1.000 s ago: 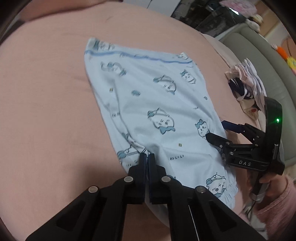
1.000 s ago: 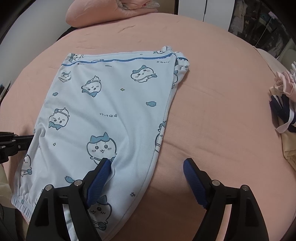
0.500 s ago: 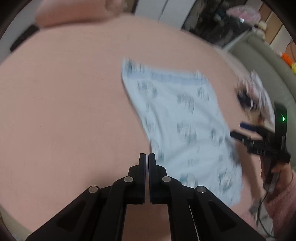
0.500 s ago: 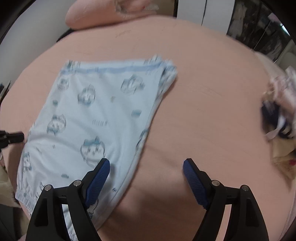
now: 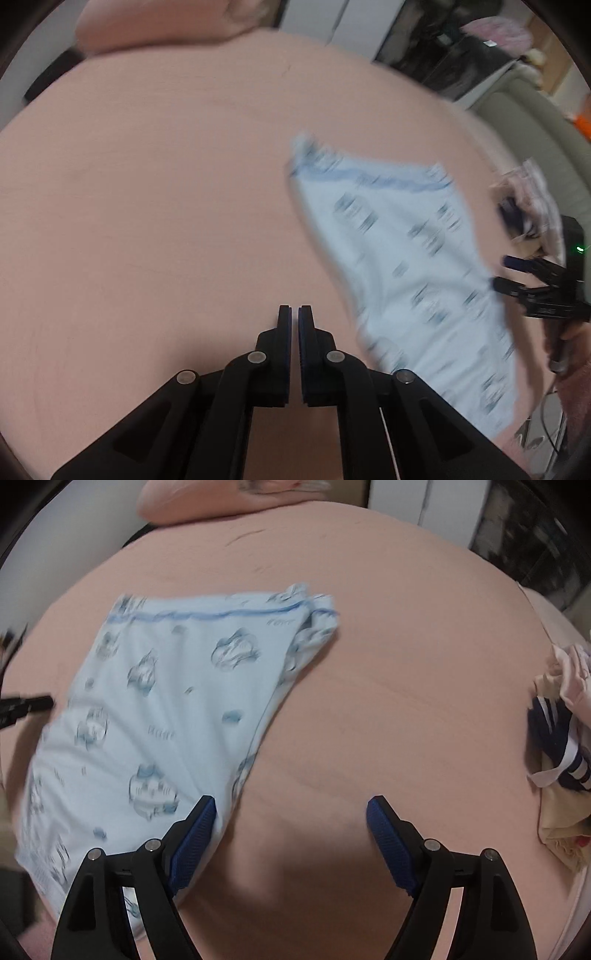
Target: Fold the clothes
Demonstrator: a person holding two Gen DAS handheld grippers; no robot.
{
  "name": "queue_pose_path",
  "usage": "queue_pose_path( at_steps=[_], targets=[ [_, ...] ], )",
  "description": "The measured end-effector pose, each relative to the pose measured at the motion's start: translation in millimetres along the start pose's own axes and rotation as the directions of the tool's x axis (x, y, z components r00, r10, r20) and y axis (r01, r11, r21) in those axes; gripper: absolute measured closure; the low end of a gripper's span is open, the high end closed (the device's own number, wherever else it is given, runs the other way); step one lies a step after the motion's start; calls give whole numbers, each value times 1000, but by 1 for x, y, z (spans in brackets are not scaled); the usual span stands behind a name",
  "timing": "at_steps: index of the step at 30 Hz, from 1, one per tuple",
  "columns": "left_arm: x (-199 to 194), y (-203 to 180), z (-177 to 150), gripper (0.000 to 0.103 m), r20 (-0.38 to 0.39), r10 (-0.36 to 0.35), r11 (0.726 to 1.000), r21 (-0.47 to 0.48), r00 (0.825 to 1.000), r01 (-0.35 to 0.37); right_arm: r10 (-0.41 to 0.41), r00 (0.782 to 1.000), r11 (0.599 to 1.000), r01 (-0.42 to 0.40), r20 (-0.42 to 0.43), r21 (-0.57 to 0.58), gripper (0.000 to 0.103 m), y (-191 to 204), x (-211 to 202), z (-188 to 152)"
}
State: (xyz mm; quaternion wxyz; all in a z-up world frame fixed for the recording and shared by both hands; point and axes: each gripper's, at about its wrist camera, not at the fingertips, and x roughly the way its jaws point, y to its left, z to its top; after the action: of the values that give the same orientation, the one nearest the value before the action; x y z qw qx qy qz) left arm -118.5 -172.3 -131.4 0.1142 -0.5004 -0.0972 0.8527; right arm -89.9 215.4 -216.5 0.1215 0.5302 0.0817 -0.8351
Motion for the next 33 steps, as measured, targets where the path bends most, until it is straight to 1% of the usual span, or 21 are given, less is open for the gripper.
queue_pose_path(
  at_steps=[1, 2, 9, 10, 11, 13, 15, 16, 17, 18, 20, 22, 24, 25, 26, 27, 29, 30, 31, 32, 33],
  targets=[
    [2, 3, 3, 99, -3, 12, 1000, 8, 1000, -12, -12, 999, 1000, 13, 38, -16, 21, 8, -2, 8],
    [5, 5, 6, 99, -6, 24, 1000, 17, 1000, -24, -10, 999, 999, 12, 47, -31, 21, 15, 2, 15],
    [21, 23, 26, 99, -24, 110, 991, 77, 994, -108, 78, 994, 989, -87, -75, -121, 21, 63, 64, 58],
    [23, 25, 29, 99, -26, 122, 989, 85, 992, -120, 94, 991, 989, -104, -91, -105, 21, 58, 65, 59],
    [26, 26, 33, 99, -27, 124, 988, 94, 992, -121, 122, 989, 989, -128, -86, -71, 21, 46, 60, 60],
    [34, 26, 42, 99, -22, 97, 989, 112, 995, -94, 186, 982, 982, -187, -40, -19, 21, 30, 52, 68],
    [41, 26, 52, 99, -18, 70, 989, 130, 997, -67, 201, 978, 979, -202, 58, 7, 19, 26, 50, 87],
    [45, 25, 57, 99, -16, 57, 989, 139, 998, -54, 195, 977, 981, -196, 85, 6, 19, 36, 61, 108],
    [49, 25, 62, 99, -14, 43, 988, 148, 999, -41, 183, 979, 983, -183, 86, -6, 19, 55, 82, 138],
    [53, 25, 67, 99, -13, 30, 987, 157, 999, -27, 160, 985, 987, -159, 66, -17, 20, 69, 101, 157],
    [61, 25, 76, 99, -10, 3, 985, 175, 1000, -1, 101, 995, 994, -101, 1, -40, 22, 83, 134, 171],
    [69, 24, 86, 99, -7, -24, 981, 193, 1000, 25, 53, 998, 998, -53, 23, -26, 23, 75, 139, 173],
    [77, 24, 96, 99, -5, -51, 976, 211, 999, 51, -22, 999, 1000, 22, 41, 7, 23, 57, 138, 171],
    [81, 24, 101, 99, -5, -65, 973, 220, 998, 64, -25, 999, 999, 23, 45, 35, 22, 47, 139, 168],
    [85, 24, 105, 99, -4, -79, 970, 229, 997, 77, -25, 999, 997, 22, 41, 70, 16, 37, 142, 165],
    [87, 22, 110, 99, 0, -78, 968, 237, 997, 76, -34, 999, 996, 31, 42, 89, 15, 34, 142, 163],
    [84, 14, 114, 99, 16, -43, 967, 253, 999, 38, -86, 994, 993, 81, 61, 87, 15, 43, 137, 164],
    [75, 11, 111, 99, 13, -47, 964, 262, 999, 42, -132, 987, 990, 126, 95, 71, 15, 53, 130, 165],
    [65, 7, 103, 99, 3, -76, 960, 272, 997, 73, -167, 977, 985, 160, 133, 60, 15, 62, 121, 164],
    [54, 1, 91, 99, -15, -108, 952, 287, 994, 108, -177, 970, 984, 170, 168, 57, 15, 72, 110, 161],
    [43, -8, 73, 99, -45, -141, 940, 308, 989, 148, -138, 973, 990, 131, 184, 51, 15, 86, 103, 157]
  ],
)
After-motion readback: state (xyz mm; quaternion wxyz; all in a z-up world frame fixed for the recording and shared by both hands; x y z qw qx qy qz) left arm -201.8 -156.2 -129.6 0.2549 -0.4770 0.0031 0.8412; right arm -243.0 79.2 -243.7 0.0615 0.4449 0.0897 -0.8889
